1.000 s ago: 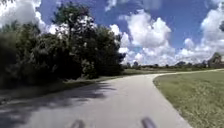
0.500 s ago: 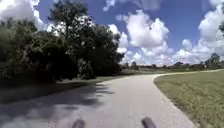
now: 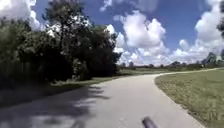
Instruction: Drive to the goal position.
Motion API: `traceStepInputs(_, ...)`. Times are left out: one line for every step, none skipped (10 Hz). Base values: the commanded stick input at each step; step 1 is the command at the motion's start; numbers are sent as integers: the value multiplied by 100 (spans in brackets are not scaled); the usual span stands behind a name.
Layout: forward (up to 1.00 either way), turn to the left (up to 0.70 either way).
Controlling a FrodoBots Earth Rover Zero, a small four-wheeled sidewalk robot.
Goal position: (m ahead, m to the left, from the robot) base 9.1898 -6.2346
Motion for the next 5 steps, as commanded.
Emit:
traceStepInputs(70,0)
traceStepInputs(70,0)
traceStepInputs(70,0)
traceStepInputs(70,0)
traceStepInputs(70,0)
